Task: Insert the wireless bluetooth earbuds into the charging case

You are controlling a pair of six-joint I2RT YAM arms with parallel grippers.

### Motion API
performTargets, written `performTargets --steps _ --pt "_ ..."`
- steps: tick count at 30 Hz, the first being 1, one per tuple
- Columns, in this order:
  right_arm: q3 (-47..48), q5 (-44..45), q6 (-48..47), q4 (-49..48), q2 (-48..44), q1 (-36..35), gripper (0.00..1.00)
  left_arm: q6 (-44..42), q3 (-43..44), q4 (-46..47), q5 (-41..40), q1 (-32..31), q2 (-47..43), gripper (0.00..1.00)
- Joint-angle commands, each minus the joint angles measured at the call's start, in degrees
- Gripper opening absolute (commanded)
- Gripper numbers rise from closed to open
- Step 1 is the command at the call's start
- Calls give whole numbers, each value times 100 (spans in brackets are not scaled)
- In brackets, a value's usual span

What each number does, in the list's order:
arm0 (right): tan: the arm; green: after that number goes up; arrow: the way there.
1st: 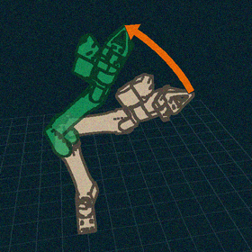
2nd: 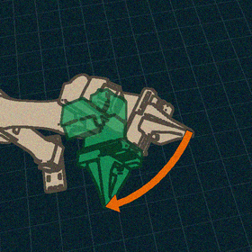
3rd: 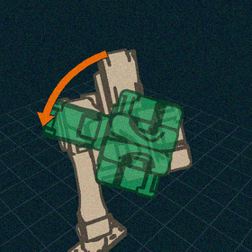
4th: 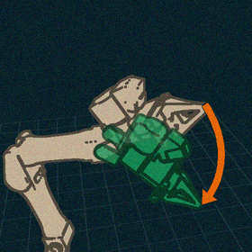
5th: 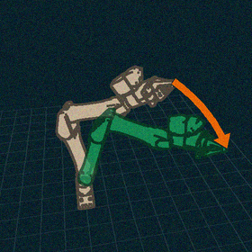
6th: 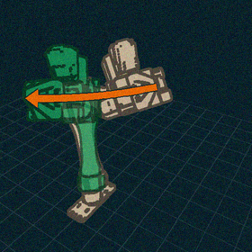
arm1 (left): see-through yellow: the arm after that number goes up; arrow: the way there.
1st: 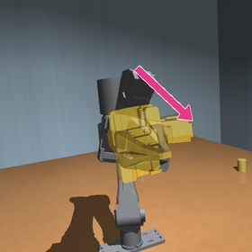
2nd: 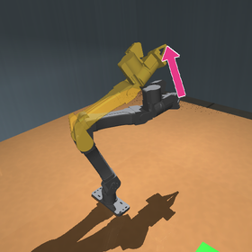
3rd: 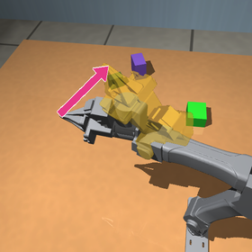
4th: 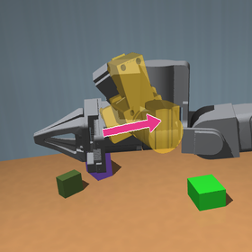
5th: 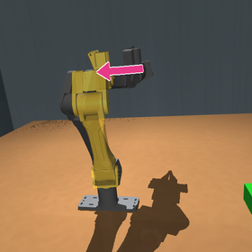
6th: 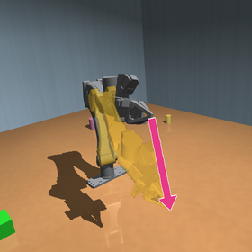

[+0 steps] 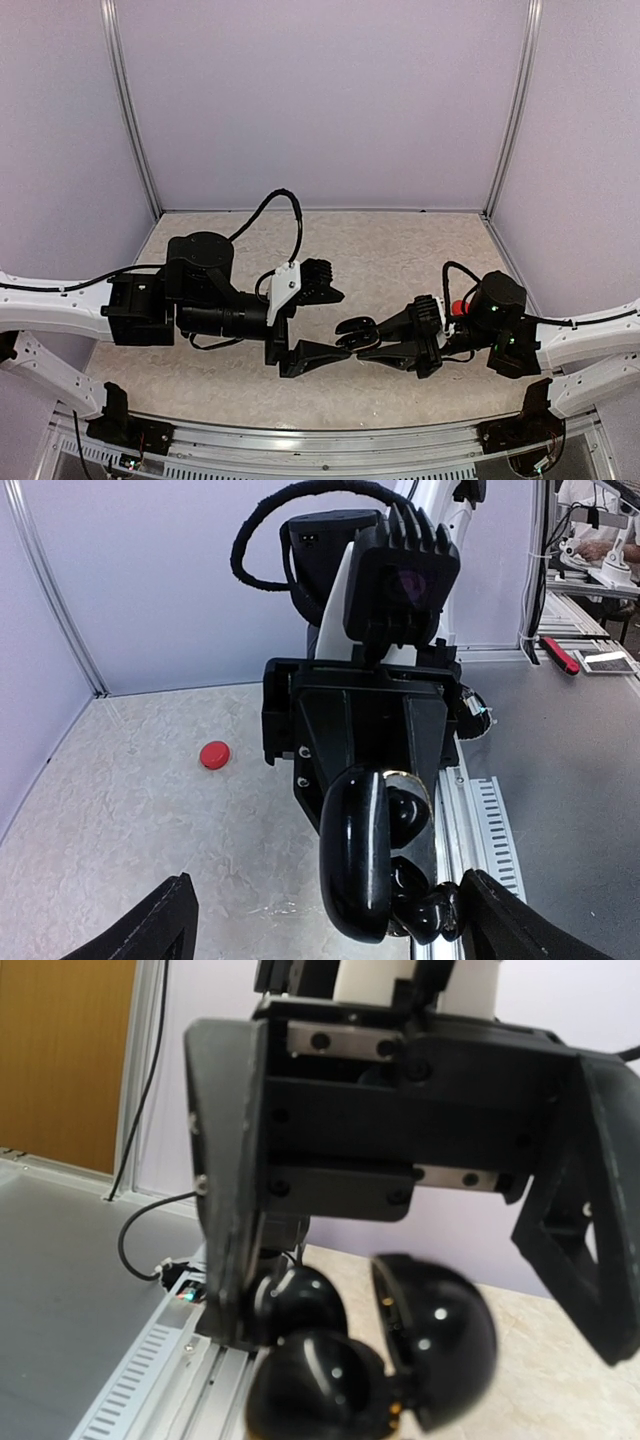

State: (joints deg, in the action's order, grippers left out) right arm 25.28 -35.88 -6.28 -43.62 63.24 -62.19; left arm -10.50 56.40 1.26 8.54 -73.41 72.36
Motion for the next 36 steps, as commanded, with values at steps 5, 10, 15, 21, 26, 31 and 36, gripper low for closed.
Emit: performTargets --steps 5,10,15,21,26,31,36 --pt "83 -208 158 -335 100 -88 0 324 -100 496 227 291 -14 87" --pt "96 -200 178 -389 150 -124 0 385 -156 588 363 361 -37 86" --pt "117 -176 189 -453 205 -151 0 438 -182 613 425 405 -21 86" --pt "161 -126 158 -469 249 -188 0 528 -207 716 458 440 24 85" --pt "162 -88 145 -467 240 -205 0 570 -210 753 464 459 72 85" --pt "187 -95 136 -462 241 -227 0 554 -172 738 463 467 144 85" --pt "197 -95 119 -456 241 -235 0 552 -151 731 464 476 215 85"
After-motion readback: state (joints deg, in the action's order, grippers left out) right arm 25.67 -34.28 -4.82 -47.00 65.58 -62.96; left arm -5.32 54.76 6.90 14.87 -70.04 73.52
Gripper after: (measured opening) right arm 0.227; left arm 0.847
